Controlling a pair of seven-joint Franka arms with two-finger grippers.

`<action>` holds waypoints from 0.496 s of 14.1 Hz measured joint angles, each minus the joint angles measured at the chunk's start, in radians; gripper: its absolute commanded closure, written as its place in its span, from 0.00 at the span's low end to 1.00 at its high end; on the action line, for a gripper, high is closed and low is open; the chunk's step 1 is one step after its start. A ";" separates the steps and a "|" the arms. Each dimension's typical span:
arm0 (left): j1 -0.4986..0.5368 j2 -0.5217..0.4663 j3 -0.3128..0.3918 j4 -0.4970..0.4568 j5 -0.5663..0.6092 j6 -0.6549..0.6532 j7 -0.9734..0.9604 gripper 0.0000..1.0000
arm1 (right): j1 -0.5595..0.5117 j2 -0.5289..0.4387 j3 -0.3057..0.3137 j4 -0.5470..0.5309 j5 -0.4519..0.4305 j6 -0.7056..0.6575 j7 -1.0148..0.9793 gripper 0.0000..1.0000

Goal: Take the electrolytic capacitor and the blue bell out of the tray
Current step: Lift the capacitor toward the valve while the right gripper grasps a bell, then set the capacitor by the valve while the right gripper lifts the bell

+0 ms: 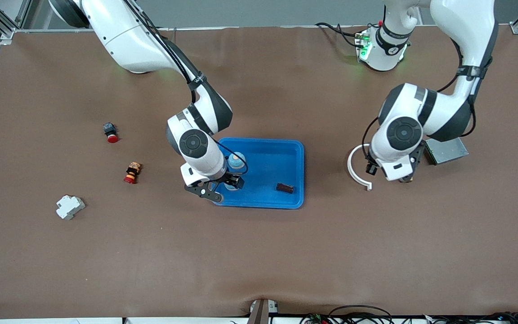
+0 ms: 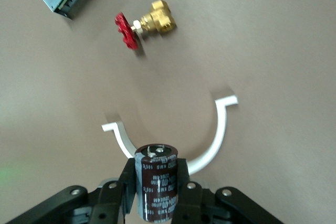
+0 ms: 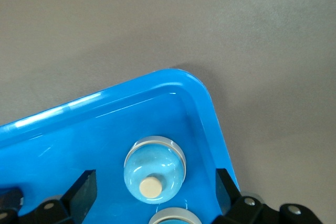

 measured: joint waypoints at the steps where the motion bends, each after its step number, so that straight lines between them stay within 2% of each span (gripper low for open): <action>1: 0.021 0.000 0.000 -0.011 0.000 0.002 0.017 1.00 | 0.000 0.006 0.000 0.000 0.000 0.000 0.000 0.00; 3: 0.064 0.003 0.000 -0.036 0.000 0.024 0.051 1.00 | 0.003 0.018 0.001 0.001 0.000 0.000 0.000 0.00; 7: 0.105 0.041 0.000 -0.128 0.003 0.176 0.078 1.00 | 0.024 0.048 0.002 0.016 0.000 0.006 0.000 0.00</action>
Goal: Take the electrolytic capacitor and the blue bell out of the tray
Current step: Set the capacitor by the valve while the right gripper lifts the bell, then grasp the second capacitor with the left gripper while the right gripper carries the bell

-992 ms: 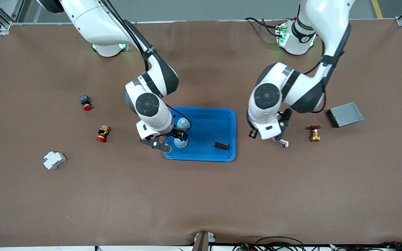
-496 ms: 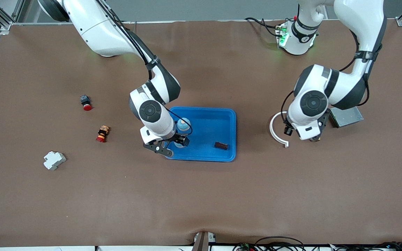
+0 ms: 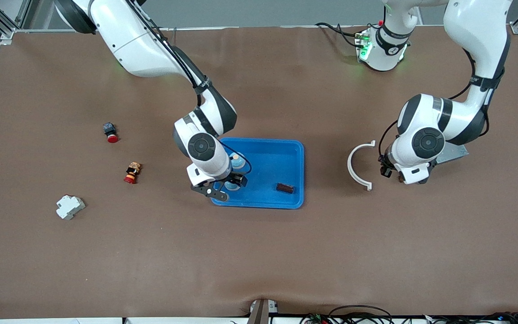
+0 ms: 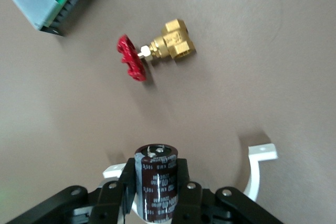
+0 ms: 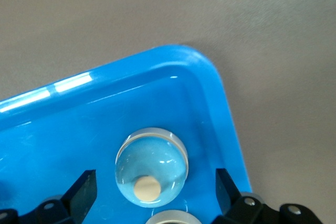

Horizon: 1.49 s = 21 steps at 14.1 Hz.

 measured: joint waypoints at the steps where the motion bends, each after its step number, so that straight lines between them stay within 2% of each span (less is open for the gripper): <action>1: 0.001 0.020 0.000 -0.010 0.014 0.019 0.000 1.00 | 0.003 0.005 0.000 0.002 0.000 0.009 0.000 0.00; 8: 0.000 0.094 -0.001 -0.039 0.054 0.130 0.000 1.00 | 0.005 0.032 0.000 0.009 0.000 0.025 0.000 0.00; 9: 0.000 0.102 -0.001 -0.043 0.054 0.144 -0.001 0.95 | 0.006 0.035 0.000 0.009 0.000 0.026 0.000 0.00; 10: 0.000 0.110 -0.001 -0.045 0.054 0.152 -0.001 0.77 | 0.009 0.037 0.000 0.010 -0.001 0.027 0.000 0.00; 11: 0.001 0.114 -0.001 -0.045 0.054 0.155 -0.001 0.55 | 0.012 0.039 0.000 0.011 -0.001 0.027 0.000 0.00; 12: 0.001 0.113 -0.001 -0.045 0.054 0.155 -0.001 0.01 | 0.014 0.042 0.000 0.012 -0.001 0.027 0.000 0.03; 13: 0.001 0.113 -0.001 -0.045 0.055 0.152 -0.001 0.00 | 0.015 0.044 0.000 0.014 -0.001 0.027 0.000 0.25; 14: 0.001 0.113 0.000 -0.045 0.055 0.143 -0.001 0.00 | 0.016 0.046 0.000 0.016 -0.001 0.028 0.000 0.40; 17: 0.006 0.110 0.000 -0.039 0.055 0.125 -0.003 0.00 | 0.016 0.050 0.000 0.021 -0.001 0.028 0.000 0.77; 19: 0.014 0.096 0.000 -0.023 0.055 0.089 -0.004 0.00 | 0.016 0.049 0.000 0.026 -0.001 0.027 0.000 0.94; 21: 0.017 0.075 -0.003 0.017 0.048 0.020 -0.007 0.00 | 0.016 0.050 0.000 0.026 -0.001 0.027 0.000 1.00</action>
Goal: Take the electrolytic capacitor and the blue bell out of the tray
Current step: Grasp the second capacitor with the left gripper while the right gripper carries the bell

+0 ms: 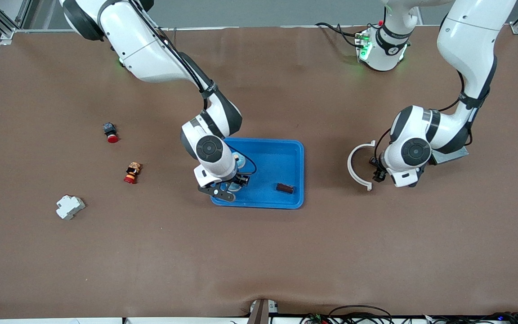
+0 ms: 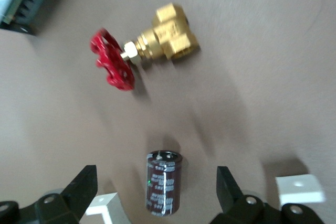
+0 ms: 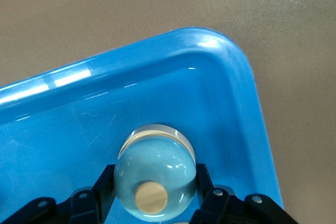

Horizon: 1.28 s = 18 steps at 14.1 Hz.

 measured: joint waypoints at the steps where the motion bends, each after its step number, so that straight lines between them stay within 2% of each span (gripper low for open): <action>1: -0.001 -0.009 -0.005 0.031 -0.019 -0.041 -0.002 0.00 | 0.000 0.000 0.000 0.001 0.000 0.000 0.000 1.00; 3: -0.004 -0.018 -0.027 0.096 -0.080 -0.098 -0.004 0.00 | 0.000 0.000 0.000 0.023 0.000 -0.003 0.000 1.00; 5: -0.012 -0.017 -0.056 0.156 -0.147 -0.109 -0.029 0.00 | 0.000 -0.004 -0.001 0.072 0.001 -0.074 0.000 1.00; 7: -0.050 0.000 -0.061 0.217 -0.203 -0.111 -0.087 0.00 | -0.001 -0.026 -0.004 0.146 0.001 -0.224 0.000 1.00; 10: -0.128 0.067 -0.065 0.318 -0.219 -0.111 -0.233 0.00 | -0.028 -0.136 -0.011 0.221 0.001 -0.449 -0.040 1.00; 14: -0.254 0.181 -0.067 0.438 -0.221 -0.090 -0.390 0.00 | -0.175 -0.327 -0.018 0.231 0.021 -0.700 -0.367 1.00; 18: -0.335 0.240 -0.065 0.483 -0.221 0.027 -0.439 0.00 | -0.381 -0.449 -0.023 0.217 0.032 -0.882 -0.720 0.99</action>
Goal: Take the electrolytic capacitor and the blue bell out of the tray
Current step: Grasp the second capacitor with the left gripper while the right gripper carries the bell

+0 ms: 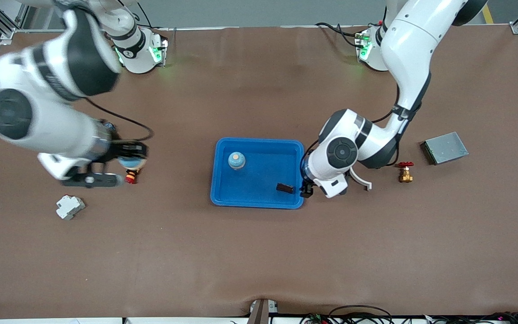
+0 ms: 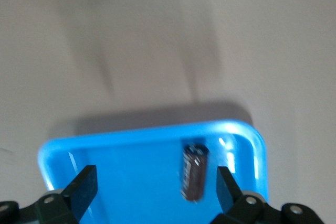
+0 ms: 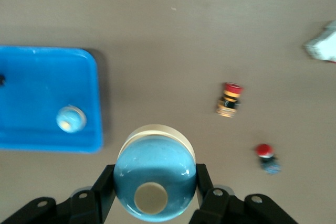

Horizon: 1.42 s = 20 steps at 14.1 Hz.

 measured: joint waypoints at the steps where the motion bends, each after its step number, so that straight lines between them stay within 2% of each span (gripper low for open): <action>1: -0.017 0.009 0.003 0.001 0.000 0.040 -0.007 0.05 | -0.050 -0.023 -0.001 -0.017 0.000 -0.018 -0.089 1.00; 5: -0.087 0.054 0.031 0.006 0.000 0.161 -0.025 0.23 | -0.246 -0.066 -0.006 -0.102 0.001 -0.018 -0.401 1.00; 7: -0.100 0.080 0.038 0.020 0.000 0.172 -0.026 0.25 | -0.299 -0.066 -0.006 -0.150 -0.003 0.023 -0.466 1.00; 12: -0.174 0.128 0.122 0.040 0.000 0.184 -0.042 0.27 | -0.326 -0.065 -0.006 -0.302 -0.057 0.205 -0.505 1.00; 15: -0.186 0.142 0.132 0.045 0.000 0.194 -0.053 0.30 | -0.348 -0.057 -0.006 -0.376 -0.075 0.307 -0.532 1.00; 17: -0.186 0.149 0.134 0.046 0.000 0.198 -0.053 0.43 | -0.369 -0.039 -0.006 -0.419 -0.076 0.386 -0.549 1.00; 18: -0.186 0.152 0.136 0.046 0.000 0.201 -0.053 0.55 | -0.378 -0.028 -0.007 -0.448 -0.076 0.441 -0.561 1.00; 20: -0.186 0.156 0.137 0.047 0.000 0.204 -0.053 0.88 | -0.386 -0.009 -0.007 -0.512 -0.076 0.551 -0.575 1.00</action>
